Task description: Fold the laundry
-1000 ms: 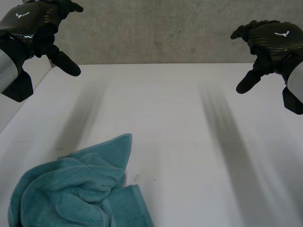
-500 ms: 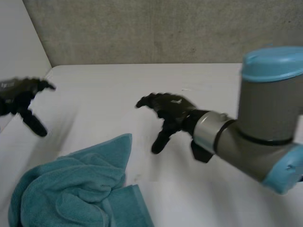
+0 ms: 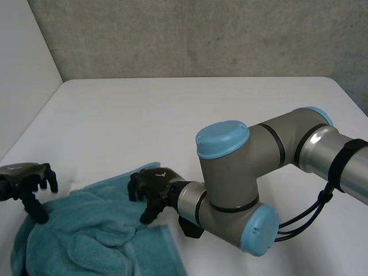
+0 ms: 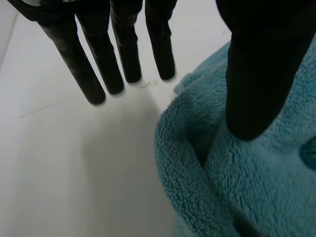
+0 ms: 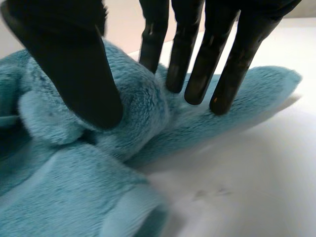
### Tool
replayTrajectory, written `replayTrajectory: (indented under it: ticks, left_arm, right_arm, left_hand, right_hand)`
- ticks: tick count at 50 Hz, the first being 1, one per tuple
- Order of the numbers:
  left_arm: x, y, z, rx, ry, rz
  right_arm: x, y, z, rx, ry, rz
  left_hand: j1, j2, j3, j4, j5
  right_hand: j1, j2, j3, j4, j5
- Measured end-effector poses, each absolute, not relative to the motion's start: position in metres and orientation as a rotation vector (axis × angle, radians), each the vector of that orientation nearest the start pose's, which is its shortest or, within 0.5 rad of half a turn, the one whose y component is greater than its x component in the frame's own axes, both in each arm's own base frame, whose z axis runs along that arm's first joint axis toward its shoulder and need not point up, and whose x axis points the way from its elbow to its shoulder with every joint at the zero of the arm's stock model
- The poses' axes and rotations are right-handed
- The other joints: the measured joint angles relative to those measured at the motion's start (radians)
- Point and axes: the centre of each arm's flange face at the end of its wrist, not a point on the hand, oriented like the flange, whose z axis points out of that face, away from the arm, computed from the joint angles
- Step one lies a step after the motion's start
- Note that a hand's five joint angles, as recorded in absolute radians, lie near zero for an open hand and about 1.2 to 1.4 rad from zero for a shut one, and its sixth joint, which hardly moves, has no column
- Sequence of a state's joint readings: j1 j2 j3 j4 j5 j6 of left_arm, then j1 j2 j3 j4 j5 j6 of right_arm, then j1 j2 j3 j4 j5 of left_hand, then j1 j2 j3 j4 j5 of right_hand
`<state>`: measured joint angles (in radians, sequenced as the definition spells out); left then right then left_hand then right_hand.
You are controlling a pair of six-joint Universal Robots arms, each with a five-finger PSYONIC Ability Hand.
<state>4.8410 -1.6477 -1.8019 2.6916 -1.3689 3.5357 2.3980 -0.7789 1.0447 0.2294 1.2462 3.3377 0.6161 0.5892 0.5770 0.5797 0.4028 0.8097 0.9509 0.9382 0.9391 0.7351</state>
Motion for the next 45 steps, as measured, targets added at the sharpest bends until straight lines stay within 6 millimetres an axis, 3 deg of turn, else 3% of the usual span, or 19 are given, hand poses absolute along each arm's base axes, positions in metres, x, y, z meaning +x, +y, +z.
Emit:
replayTrajectory:
  ticks: [3,6,8,12,13,17,20,21,22,24,27,30,33,36,42,43,45]
  left_arm:
    - [-0.121,-0.251,0.198,0.515,2.816,-1.251]
    - [-0.124,-0.256,0.192,0.540,2.822,-1.246]
    - [-0.131,-0.263,0.191,0.583,2.814,-1.266]
    - [-0.141,-0.273,0.198,0.638,2.771,-1.340]
    - [-0.146,-0.277,0.203,0.662,2.742,-1.389]
    - [-0.174,-0.300,0.244,0.744,2.533,-1.721]
    - [-0.202,-0.311,0.293,0.758,2.312,-2.066]
    - [-0.202,-0.311,0.293,0.758,2.312,-2.066]
    - [-0.215,-0.313,0.319,0.739,2.199,-2.243]
    - [-0.228,-0.312,0.353,0.693,2.047,-2.473]
    - [-0.241,-0.301,0.405,0.584,1.770,-2.843]
    - [-0.244,-0.292,0.426,0.520,1.626,-3.018]
    - [-0.244,-0.287,0.429,0.481,1.575,-3.104]
    - [-0.243,-0.285,0.419,0.469,1.605,-3.110]
    - [-0.243,-0.283,0.349,0.496,1.937,-2.912]
    - [-0.243,-0.283,0.349,0.496,1.937,-2.912]
    - [-0.244,-0.279,0.320,0.520,2.071,-2.814]
  right_arm:
    - [0.415,-0.169,0.154,-0.861,2.011,-1.006]
    - [0.416,-0.176,0.161,-0.842,2.010,-1.061]
    - [0.418,-0.185,0.173,-0.826,1.991,-1.129]
    - [0.420,-0.191,0.183,-0.817,1.969,-1.177]
    - [0.421,-0.200,0.196,-0.805,1.939,-1.241]
    - [0.417,-0.232,0.235,-0.748,1.855,-1.440]
    - [0.403,-0.263,0.287,-0.658,1.737,-1.685]
    - [0.403,-0.263,0.287,-0.658,1.737,-1.685]
    - [0.395,-0.271,0.311,-0.617,1.676,-1.782]
    - [0.374,-0.283,0.363,-0.519,1.531,-1.985]
    - [0.343,-0.286,0.421,-0.408,1.342,-2.192]
    - [0.326,-0.281,0.445,-0.372,1.254,-2.271]
    - [0.315,-0.274,0.450,-0.380,1.225,-2.298]
    - [0.313,-0.269,0.444,-0.414,1.240,-2.289]
    - [0.315,-0.262,0.389,-0.624,1.410,-2.229]
    - [0.315,-0.262,0.389,-0.624,1.410,-2.229]
    - [0.313,-0.262,0.362,-0.724,1.513,-2.206]
  left_hand:
    - [0.204,0.201,0.211,0.205,0.200]
    - [0.352,0.364,0.374,0.357,0.349]
    - [0.528,0.587,0.592,0.595,0.560]
    - [0.528,0.597,0.602,0.605,0.560]
    - [0.528,0.604,0.608,0.610,0.560]
    - [0.528,0.606,0.610,0.610,0.560]
    - [0.528,0.606,0.611,0.610,0.560]
    - [0.528,0.606,0.611,0.610,0.560]
    - [0.528,0.607,0.612,0.611,0.560]
    - [0.528,0.608,0.613,0.611,0.560]
    - [0.528,0.608,0.613,0.611,0.560]
    - [0.528,0.608,0.613,0.611,0.560]
    - [0.528,0.608,0.613,0.612,0.560]
    - [0.528,0.609,0.614,0.614,0.560]
    - [0.528,0.610,0.615,0.615,0.560]
    - [0.528,0.610,0.615,0.615,0.560]
    - [0.528,0.610,0.615,0.615,0.560]
  right_hand:
    - [0.141,0.209,0.214,0.216,0.202]
    - [0.141,0.223,0.238,0.248,0.221]
    - [0.141,0.223,0.238,0.249,0.222]
    - [0.141,0.223,0.238,0.249,0.227]
    - [0.141,0.223,0.238,0.249,0.227]
    - [0.141,0.223,0.238,0.249,0.227]
    - [0.150,0.223,0.238,0.250,0.227]
    - [0.150,0.223,0.238,0.250,0.227]
    - [0.151,0.223,0.241,0.251,0.227]
    - [0.151,0.223,0.241,0.252,0.231]
    - [0.151,0.223,0.241,0.253,0.234]
    - [0.151,0.223,0.241,0.253,0.235]
    - [0.151,0.223,0.241,0.253,0.240]
    - [0.151,0.223,0.243,0.253,0.240]
    - [0.151,0.223,0.251,0.253,0.240]
    - [0.151,0.223,0.251,0.253,0.240]
    - [0.151,0.223,0.251,0.253,0.240]
